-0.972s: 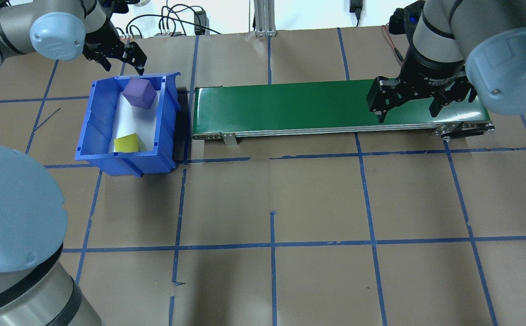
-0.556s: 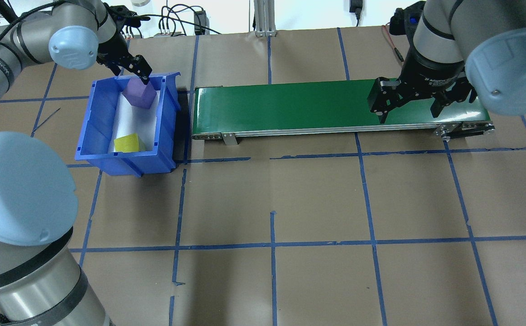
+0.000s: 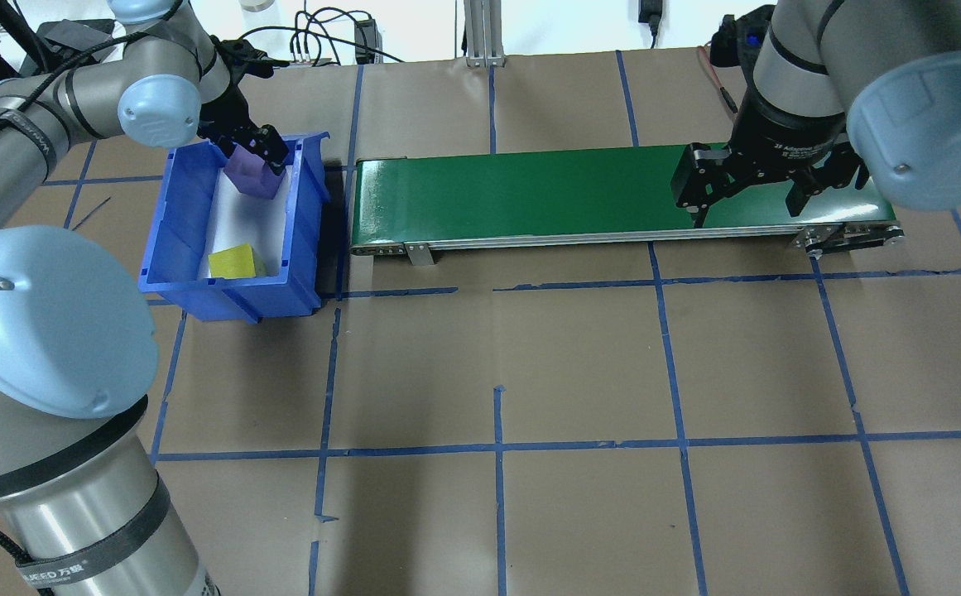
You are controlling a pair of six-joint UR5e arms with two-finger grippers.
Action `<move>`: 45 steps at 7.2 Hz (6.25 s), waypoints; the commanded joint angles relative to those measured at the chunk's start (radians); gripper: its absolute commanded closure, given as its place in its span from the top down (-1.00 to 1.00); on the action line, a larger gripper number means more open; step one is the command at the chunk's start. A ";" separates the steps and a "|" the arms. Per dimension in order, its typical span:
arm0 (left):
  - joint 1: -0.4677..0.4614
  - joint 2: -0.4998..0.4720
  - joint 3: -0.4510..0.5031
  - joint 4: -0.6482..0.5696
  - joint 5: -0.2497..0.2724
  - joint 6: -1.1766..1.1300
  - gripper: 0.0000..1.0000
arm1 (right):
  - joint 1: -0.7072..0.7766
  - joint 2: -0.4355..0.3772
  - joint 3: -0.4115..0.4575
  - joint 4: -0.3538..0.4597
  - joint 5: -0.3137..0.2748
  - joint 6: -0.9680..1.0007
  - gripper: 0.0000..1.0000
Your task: Move block left to right into plate
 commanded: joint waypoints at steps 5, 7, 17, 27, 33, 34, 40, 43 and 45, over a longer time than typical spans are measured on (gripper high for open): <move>-0.002 0.120 -0.023 0.001 0.015 -0.020 0.19 | -0.002 0.007 0.015 0.001 0.001 0.005 1.00; -0.041 0.237 -0.037 -0.098 0.009 -0.165 0.19 | -0.006 0.007 0.015 0.004 0.000 0.005 1.00; -0.348 0.137 -0.169 0.083 0.072 -0.665 1.00 | -0.015 0.009 0.026 0.008 0.001 -0.003 1.00; -0.038 0.386 -0.207 -0.103 0.078 -0.575 1.00 | -0.054 0.247 -0.098 -0.240 0.190 -0.024 1.00; 0.006 0.285 -0.356 -0.085 0.124 -0.583 1.00 | -0.054 0.465 -0.209 -0.398 0.288 0.072 0.99; 0.006 0.285 -0.362 -0.083 0.105 -0.589 1.00 | -0.052 0.485 -0.209 -0.421 0.316 0.075 0.99; 0.005 0.282 -0.422 -0.068 0.101 -0.626 0.46 | -0.052 0.521 -0.209 -0.432 0.359 0.137 0.98; 0.005 0.306 -0.396 -0.053 0.104 -0.548 -0.01 | -0.054 0.526 -0.193 -0.443 0.359 0.167 0.99; -0.001 0.335 -0.295 -0.028 0.103 -0.505 0.00 | -0.054 0.526 -0.193 -0.441 0.359 0.177 0.99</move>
